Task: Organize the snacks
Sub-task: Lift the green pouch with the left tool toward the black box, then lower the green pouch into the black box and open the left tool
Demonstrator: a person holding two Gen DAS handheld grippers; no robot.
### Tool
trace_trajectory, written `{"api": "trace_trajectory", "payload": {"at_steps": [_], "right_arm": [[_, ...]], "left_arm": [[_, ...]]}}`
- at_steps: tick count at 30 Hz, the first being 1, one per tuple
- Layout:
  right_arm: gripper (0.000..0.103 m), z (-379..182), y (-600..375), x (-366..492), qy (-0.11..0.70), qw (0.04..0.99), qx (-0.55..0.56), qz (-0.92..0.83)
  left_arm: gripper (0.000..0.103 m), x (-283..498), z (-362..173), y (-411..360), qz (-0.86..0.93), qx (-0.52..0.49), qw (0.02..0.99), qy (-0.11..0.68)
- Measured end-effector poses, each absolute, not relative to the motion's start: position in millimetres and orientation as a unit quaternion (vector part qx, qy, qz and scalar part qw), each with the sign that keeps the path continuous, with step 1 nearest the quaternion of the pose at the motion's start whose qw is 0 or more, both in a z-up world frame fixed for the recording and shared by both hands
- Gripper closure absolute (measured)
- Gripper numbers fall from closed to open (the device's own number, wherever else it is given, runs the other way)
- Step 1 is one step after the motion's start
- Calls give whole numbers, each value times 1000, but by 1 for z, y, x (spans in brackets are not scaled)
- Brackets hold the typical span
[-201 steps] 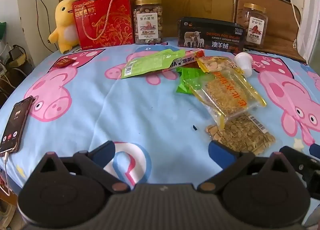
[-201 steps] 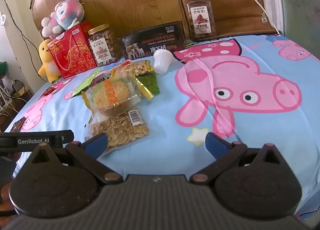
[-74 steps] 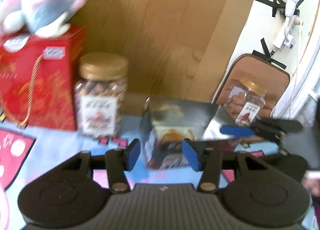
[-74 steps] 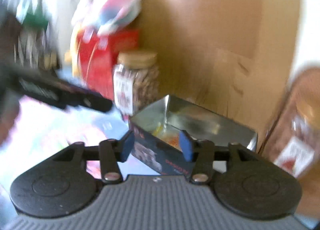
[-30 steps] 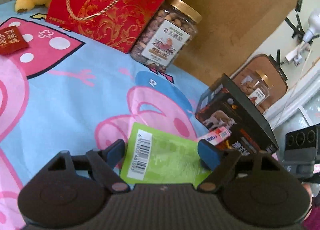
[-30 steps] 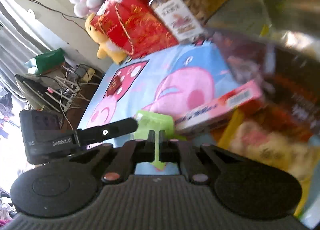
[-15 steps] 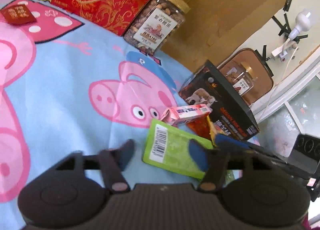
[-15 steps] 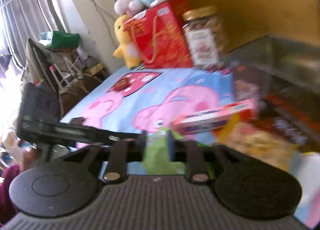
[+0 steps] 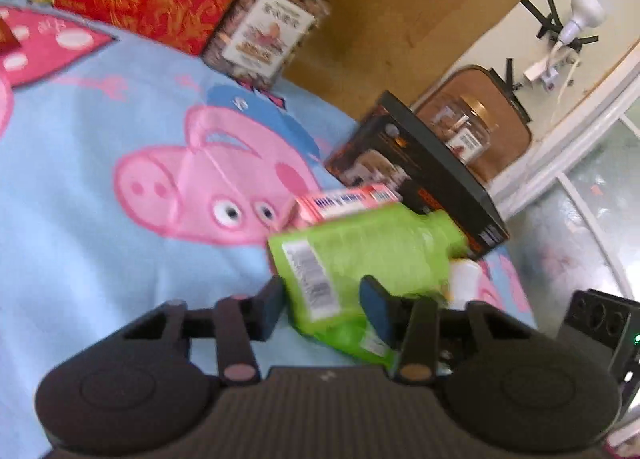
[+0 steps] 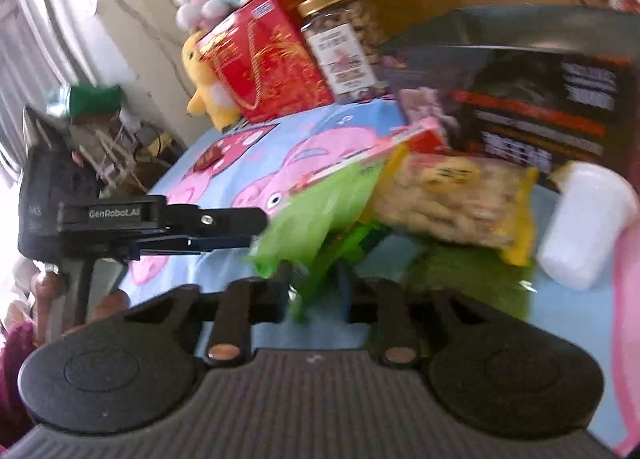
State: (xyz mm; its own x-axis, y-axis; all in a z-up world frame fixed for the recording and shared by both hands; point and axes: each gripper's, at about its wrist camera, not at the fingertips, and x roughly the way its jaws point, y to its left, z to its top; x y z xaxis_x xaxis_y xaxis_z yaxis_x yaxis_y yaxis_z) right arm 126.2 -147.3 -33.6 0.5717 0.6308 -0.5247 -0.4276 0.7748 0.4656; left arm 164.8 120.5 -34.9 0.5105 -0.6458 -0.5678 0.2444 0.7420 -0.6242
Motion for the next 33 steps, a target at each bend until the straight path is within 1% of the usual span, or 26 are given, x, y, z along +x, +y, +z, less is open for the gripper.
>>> {"api": "trace_trajectory", "payload": {"at_steps": [2, 4, 7, 9, 10, 13, 14, 16, 17, 18, 20, 23, 25, 26, 27, 29, 30, 33], "right_arm": [[81, -28, -139, 121, 332, 887, 115, 301], [82, -27, -139, 117, 325, 887, 103, 312], [78, -27, -150, 116, 332, 885, 113, 305], [77, -25, -162, 116, 327, 884, 142, 303], [77, -25, -170, 119, 324, 882, 165, 300], [77, -24, -180, 130, 324, 880, 205, 279], [77, -24, -184, 135, 322, 881, 217, 269], [77, -24, -188, 141, 316, 889, 227, 241], [77, -23, -191, 145, 309, 894, 229, 230], [76, -24, -192, 150, 309, 895, 231, 223], [77, -34, -194, 161, 329, 879, 258, 229], [77, -50, -186, 172, 369, 841, 297, 260], [77, -49, -171, 169, 357, 859, 258, 260], [76, -48, -168, 167, 356, 859, 254, 265], [82, -47, -166, 166, 352, 863, 252, 260], [90, -41, -166, 161, 338, 872, 236, 264], [92, -37, -166, 156, 329, 876, 230, 267], [92, -18, -168, 143, 289, 895, 198, 277]], "left_arm": [[68, 162, -35, 120, -261, -236, 838, 416], [69, 163, -37, 125, -259, -252, 833, 420], [61, 168, -36, 130, -257, -267, 826, 424], [46, 173, -35, 133, -261, -278, 822, 422], [44, 175, -35, 132, -261, -284, 820, 422], [43, 182, -34, 130, -254, -284, 824, 420], [46, 183, -34, 130, -253, -287, 823, 420], [47, 186, -37, 130, -254, -291, 819, 424], [52, 186, -39, 130, -253, -290, 820, 424], [62, 187, -39, 130, -250, -283, 824, 423], [66, 188, -39, 129, -239, -268, 832, 424], [67, 191, -41, 132, -243, -280, 825, 426], [68, 189, -42, 132, -243, -277, 828, 422], [68, 188, -41, 133, -241, -277, 829, 421], [68, 187, -41, 134, -239, -280, 828, 422], [68, 181, -36, 137, -244, -286, 826, 421], [68, 178, -32, 138, -249, -287, 825, 417], [68, 167, -6, 130, -262, -265, 843, 388]]}}
